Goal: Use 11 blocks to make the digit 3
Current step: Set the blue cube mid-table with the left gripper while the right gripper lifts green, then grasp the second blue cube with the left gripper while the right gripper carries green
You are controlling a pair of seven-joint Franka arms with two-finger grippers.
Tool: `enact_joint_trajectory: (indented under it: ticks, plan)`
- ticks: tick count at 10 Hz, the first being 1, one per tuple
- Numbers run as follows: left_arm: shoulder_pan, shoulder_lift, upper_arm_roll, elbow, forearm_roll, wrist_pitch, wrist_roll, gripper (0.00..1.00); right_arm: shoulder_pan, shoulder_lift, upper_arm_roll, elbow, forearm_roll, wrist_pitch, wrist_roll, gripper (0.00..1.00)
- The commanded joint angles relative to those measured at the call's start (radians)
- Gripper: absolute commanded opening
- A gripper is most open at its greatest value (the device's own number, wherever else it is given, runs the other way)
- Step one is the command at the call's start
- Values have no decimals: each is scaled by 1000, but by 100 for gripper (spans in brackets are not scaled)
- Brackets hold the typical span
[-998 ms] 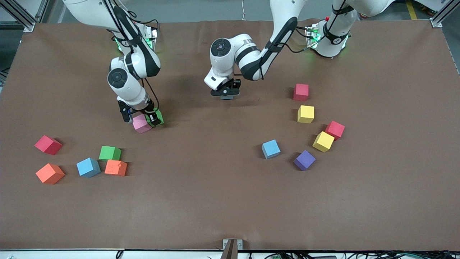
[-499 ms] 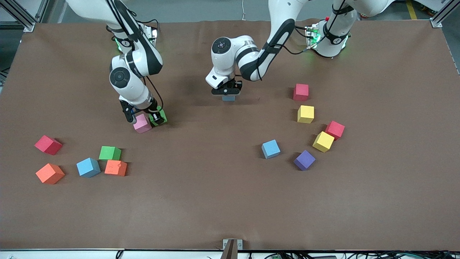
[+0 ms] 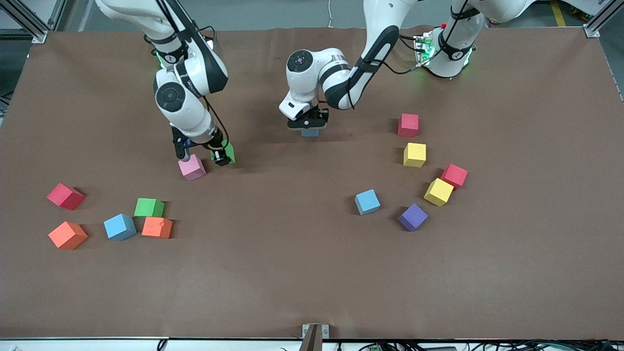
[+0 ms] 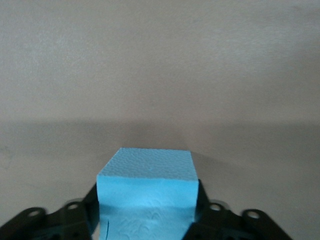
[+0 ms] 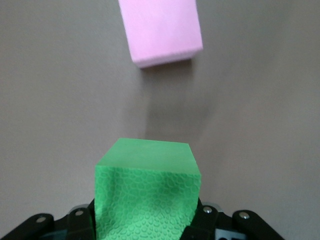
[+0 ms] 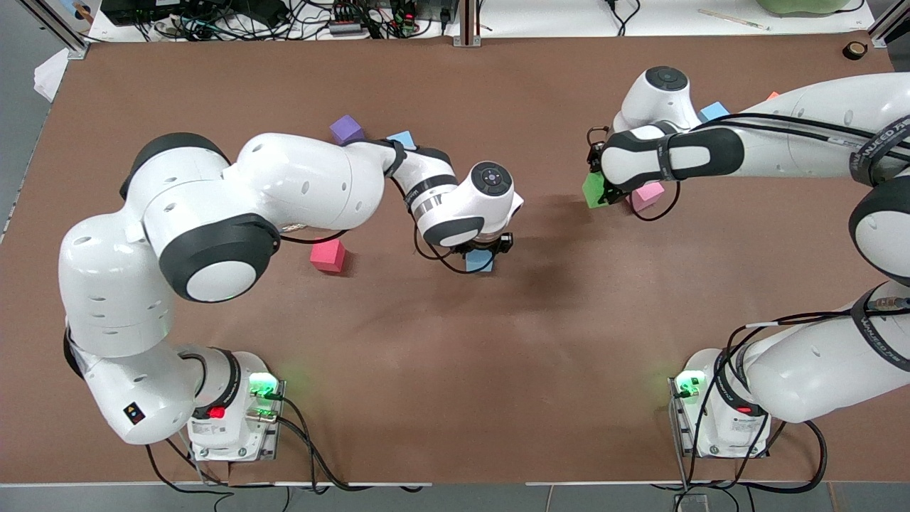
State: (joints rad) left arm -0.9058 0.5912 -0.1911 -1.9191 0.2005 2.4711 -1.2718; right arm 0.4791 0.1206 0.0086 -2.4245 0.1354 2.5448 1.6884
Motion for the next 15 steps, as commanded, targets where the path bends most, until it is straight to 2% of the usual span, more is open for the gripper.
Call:
enact_joint_trajectory:
  ticks: [1, 4, 6, 7, 8, 10, 13, 15]
  plan:
    - [-10, -57, 7, -8, 22, 0, -60, 100, 33, -7, -1, 10, -13, -5, 120, 3]
    - [16, -175, 16, -4, 20, -99, -61, 100, 99, -3, -1, 30, -13, -5, 214, 2]
    - [176, -179, 19, 0, 34, -104, -46, 100, 150, -3, -1, 33, -2, 5, 240, 2]
    - [264, -174, 16, -3, 93, -104, -35, 100, 168, -3, -1, 44, -2, 6, 310, 1]
    - [353, -159, 13, 0, 162, -97, -8, 100, 200, 4, -1, 56, -2, 8, 367, 1]
    - [465, -122, 6, 3, 182, -49, 169, 100, 280, 23, -1, 77, -2, 11, 457, 1]
    - [488, -1, 12, 164, 163, -24, 142, 100, 380, 143, -2, 151, -2, 8, 583, 1]
    - [499, 30, 12, 181, 166, 1, 147, 100, 392, 189, -1, 192, -2, -4, 591, 1]
